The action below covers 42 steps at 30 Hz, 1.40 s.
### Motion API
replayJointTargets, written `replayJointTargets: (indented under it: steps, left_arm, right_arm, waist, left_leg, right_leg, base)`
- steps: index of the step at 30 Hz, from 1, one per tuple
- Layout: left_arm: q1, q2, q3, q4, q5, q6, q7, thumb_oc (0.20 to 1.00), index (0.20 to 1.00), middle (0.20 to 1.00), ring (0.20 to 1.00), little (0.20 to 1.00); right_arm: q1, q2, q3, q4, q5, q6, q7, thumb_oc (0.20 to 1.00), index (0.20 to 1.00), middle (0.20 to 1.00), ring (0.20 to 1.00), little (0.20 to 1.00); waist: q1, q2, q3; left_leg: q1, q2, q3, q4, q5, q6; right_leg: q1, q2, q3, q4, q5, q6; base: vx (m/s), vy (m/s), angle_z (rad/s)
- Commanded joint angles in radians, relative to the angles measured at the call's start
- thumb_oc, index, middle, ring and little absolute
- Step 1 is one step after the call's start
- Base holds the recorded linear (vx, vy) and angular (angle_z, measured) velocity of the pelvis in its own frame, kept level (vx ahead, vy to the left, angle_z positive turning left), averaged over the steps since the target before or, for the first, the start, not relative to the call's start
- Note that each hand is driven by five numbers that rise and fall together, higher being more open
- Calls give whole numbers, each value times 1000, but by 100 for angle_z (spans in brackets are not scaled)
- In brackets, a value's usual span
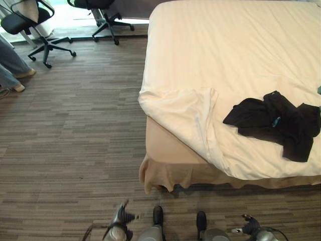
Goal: Tidy up the quilt and then pick up the clothes from the bed and put them into the laundry hamper.
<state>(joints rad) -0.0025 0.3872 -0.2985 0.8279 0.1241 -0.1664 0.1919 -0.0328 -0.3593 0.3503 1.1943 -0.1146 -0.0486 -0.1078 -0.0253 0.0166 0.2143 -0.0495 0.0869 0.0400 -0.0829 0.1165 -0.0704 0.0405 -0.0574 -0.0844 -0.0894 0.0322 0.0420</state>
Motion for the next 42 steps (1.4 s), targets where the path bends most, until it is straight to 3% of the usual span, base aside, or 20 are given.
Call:
replayJointTargets:
  steps: [1, 4, 6, 9, 12, 13, 14, 15, 21, 24, 28, 29, 31, 32, 35, 38, 39, 40, 41, 42]
  left_arm:
    - [-22, 162, 98, -241, -4, -80, -5, 1000, 1000, 1000, 1000, 1000]
    - [-30, 296, 153, -499, 48, -130, -18, 1000, 1000, 1000, 1000, 1000]
    - [-64, 318, 145, -546, 73, -137, -14, 1000, 1000, 1000, 1000, 1000]
    - [-302, 357, 36, -643, 194, -134, 3, 1000, 1000, 1000, 1000, 1000]
    - [-452, 336, -36, -646, 225, -125, 21, 1000, 1000, 1000, 1000, 1000]
    - [-607, 322, -121, -594, 260, -106, 35, 1000, 1000, 1000, 1000, 1000]
    - [-614, 321, -126, -589, 260, -108, 37, 1000, 1000, 1000, 1000, 1000]
    - [-793, 309, -224, -524, 306, -76, 52, 1000, 1000, 1000, 1000, 1000]
    - [-1172, 247, -395, -228, 376, 29, 115, 1000, 1000, 1000, 1000, 1000]
    - [-1244, 241, -421, -165, 397, 60, 118, 1000, 1000, 1000, 1000, 1000]
    - [-1349, 212, -520, 75, 498, 163, 78, 1000, 1000, 1000, 1000, 1000]
    - [-1357, 199, -538, 167, 530, 198, 59, 896, 896, 896, 896, 896]
    - [-1366, 140, -543, 357, 572, 248, 36, 203, 203, 203, 203, 203]
    - [-1352, 128, -544, 380, 585, 254, 27, 200, 200, 200, 200, 200]
    - [-1310, 106, -512, 387, 560, 260, 18, 200, 200, 200, 200, 200]
    - [-1146, 67, -399, 278, 450, 244, 44, 200, 200, 200, 200, 200]
    - [-1051, 44, -358, 224, 422, 237, 49, 200, 200, 200, 200, 200]
    - [-838, 17, -281, 35, 394, 213, 45, 200, 200, 200, 200, 200]
    - [-746, 10, -254, -22, 387, 203, 45, 743, 743, 743, 743, 743]
    - [-649, -2, -232, -68, 377, 181, 42, 1000, 1000, 1000, 1000, 1000]
  right_arm:
    - [58, 7, -76, 13, 44, -13, 8, 1000, 1000, 1000, 1000, 1000]
    - [62, -1, -101, -1, 55, -12, 30, 1000, 1000, 1000, 1000, 1000]
    - [52, -1, -95, -6, 50, -9, 32, 1000, 1000, 1000, 1000, 1000]
    - [24, 9, -71, -26, 47, -12, 31, 1000, 1000, 1000, 1000, 1000]
    - [6, 14, -57, -40, 44, -7, 22, 1000, 1000, 1000, 1000, 1000]
    - [-18, 11, -25, -58, 29, -7, 14, 1000, 1000, 1000, 1000, 1000]
    - [-20, 13, -28, -58, 29, -7, 14, 1000, 1000, 1000, 1000, 1000]
    - [-56, -7, 3, -84, 24, -9, 5, 1000, 1000, 1000, 1000, 1000]
    - [-149, -14, 58, -134, 52, -22, -33, 1000, 1000, 1000, 1000, 1000]
    - [-158, -6, 66, -144, 58, -27, -43, 1000, 1000, 1000, 1000, 1000]
    - [-193, 10, 74, -134, 88, -27, -56, 1000, 1000, 1000, 1000, 1000]
    - [-197, 12, 74, -130, 99, -27, -56, 1000, 1000, 1000, 1000, 1000]
    - [-206, 15, 91, -101, 128, -20, -48, 1000, 1000, 1000, 1000, 1000]
    - [-202, 15, 97, -89, 136, -18, -42, 1000, 1000, 1000, 1000, 1000]
    - [-188, 17, 98, -63, 157, -15, -33, 1000, 1000, 1000, 1000, 1000]
    - [-170, 45, 80, -29, 181, 3, -37, 1000, 1000, 1000, 1000, 1000]
    - [-166, 54, 65, -26, 188, 8, -42, 1000, 1000, 1000, 1000, 1000]
    - [-164, 62, 22, -28, 191, 21, -59, 1000, 1000, 1000, 1000, 1000]
    - [-162, 59, -1, -36, 193, 27, -62, 1000, 1000, 1000, 1000, 1000]
    - [-168, 54, -28, -45, 190, 30, -71, 1000, 1000, 1000, 1000, 1000]
  waist:
    - [-8, -4, -11]
    - [-9, 10, -11]
    - [-12, 14, -5]
    - [-37, 37, 8]
    - [-53, 46, 19]
    - [-79, 55, 41]
    - [-75, 53, 41]
    - [-101, 56, 61]
    - [-143, 35, 144]
    - [-153, 28, 166]
    - [-172, 13, 206]
    - [-175, 9, 211]
    - [-179, -3, 216]
    - [-179, -7, 213]
    - [-175, -11, 205]
    - [-153, -9, 173]
    - [-143, -5, 164]
    - [-122, -2, 130]
    - [-113, 0, 113]
    - [-103, 1, 98]
  left_leg:
    - [48, 4, -7, 37, -169, -2]
    - [58, 10, -12, 5, -164, -7]
    - [53, 7, -12, 4, -166, -7]
    - [30, 0, 4, 0, -171, -4]
    - [23, -6, 18, 1, -176, 0]
    - [10, -13, 35, 7, -181, 3]
    - [6, -14, 36, 7, -177, 3]
    - [-26, -18, 51, 18, -176, 6]
    - [-145, -13, 69, 89, -173, 5]
    - [-180, -11, 72, 105, -169, 2]
    - [-233, 0, 78, 141, -167, -3]
    - [-240, 3, 78, 148, -168, -3]
    - [-240, 10, 74, 161, -172, -6]
    - [-233, 12, 71, 162, -175, -8]
    - [-211, 16, 65, 156, -179, -11]
    - [-159, 15, 59, 135, -185, -13]
    - [-136, 15, 58, 127, -189, -14]
    - [-91, 10, 60, 91, -187, -14]
    - [-75, 8, 60, 80, -187, -12]
    - [-60, 4, 60, 67, -186, -10]
  right_leg:
    - [-48, -96, -49, 2, -93, 107]
    - [-58, -98, -52, 2, -89, 115]
    - [-73, -100, -45, 2, -85, 118]
    - [-125, -109, -29, 2, -68, 124]
    - [-148, -113, -13, 2, -58, 129]
    - [-178, -117, 10, 2, -43, 138]
    - [-183, -118, 12, 2, -39, 138]
    - [-227, -121, 32, 6, -22, 141]
    - [-348, -135, 67, 46, 2, 145]
    - [-377, -139, 69, 51, 8, 145]
    - [-424, -138, 76, 67, 15, 144]
    - [-432, -138, 76, 72, 14, 144]
    - [-425, -138, 71, 82, 8, 139]
    - [-417, -136, 67, 84, 4, 137]
    - [-390, -134, 59, 79, -5, 132]
    - [-322, -132, 36, 62, -13, 125]
    - [-297, -130, 30, 54, -16, 123]
    - [-251, -126, 15, 25, -14, 121]
    - [-235, -124, 12, 14, -11, 120]
    - [-222, -121, 10, 6, -12, 120]
  base:
    - [41, -27, 46]
    - [31, -26, 29]
    - [-48, 7, -2]
    - [-64, 64, -9]
    - [-54, 88, -17]
    - [-66, 72, -32]
    - [-148, 115, -34]
    - [-97, 44, -27]
    - [-105, -3, -39]
    - [-91, -35, -23]
    - [-66, -26, -7]
    - [-58, -48, -7]
    - [-41, -87, -3]
    - [-17, -72, 6]
    - [32, -60, 10]
    - [99, -64, 15]
    - [130, 29, 28]
    - [168, 45, 28]
    - [163, 70, 20]
    - [139, 83, 10]
